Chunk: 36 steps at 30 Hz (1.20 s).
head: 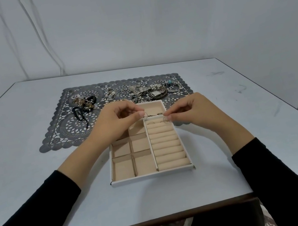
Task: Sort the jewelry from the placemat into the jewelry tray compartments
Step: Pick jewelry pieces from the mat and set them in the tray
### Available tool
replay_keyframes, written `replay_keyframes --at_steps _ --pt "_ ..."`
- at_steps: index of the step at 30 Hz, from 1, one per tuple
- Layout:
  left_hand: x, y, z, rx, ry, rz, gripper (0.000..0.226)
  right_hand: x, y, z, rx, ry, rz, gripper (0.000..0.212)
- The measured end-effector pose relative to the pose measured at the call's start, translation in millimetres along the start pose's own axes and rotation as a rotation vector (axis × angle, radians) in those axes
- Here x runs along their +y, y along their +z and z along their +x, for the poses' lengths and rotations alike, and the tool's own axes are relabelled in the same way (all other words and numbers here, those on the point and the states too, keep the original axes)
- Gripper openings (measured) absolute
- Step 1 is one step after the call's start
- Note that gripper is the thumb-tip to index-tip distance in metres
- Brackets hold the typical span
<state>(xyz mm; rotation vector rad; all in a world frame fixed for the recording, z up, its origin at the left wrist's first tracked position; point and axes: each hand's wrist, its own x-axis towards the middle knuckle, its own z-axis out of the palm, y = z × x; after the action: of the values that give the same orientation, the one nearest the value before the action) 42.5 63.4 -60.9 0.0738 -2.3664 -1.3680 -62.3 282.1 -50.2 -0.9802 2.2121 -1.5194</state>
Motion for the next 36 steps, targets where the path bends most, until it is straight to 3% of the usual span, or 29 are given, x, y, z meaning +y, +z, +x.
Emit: replay_keyframes --at_steps 11,36 --pt "0.3 3.3 -6.7 0.057 0.011 0.007 0.005 6.6 -0.5 2.5 -0.073 -0.110 -0.177 0.013" --pt "3.3 5.0 -6.7 0.045 -0.013 0.031 0.005 7.5 2.4 9.0 -0.120 -0.061 -0.131 0.013"
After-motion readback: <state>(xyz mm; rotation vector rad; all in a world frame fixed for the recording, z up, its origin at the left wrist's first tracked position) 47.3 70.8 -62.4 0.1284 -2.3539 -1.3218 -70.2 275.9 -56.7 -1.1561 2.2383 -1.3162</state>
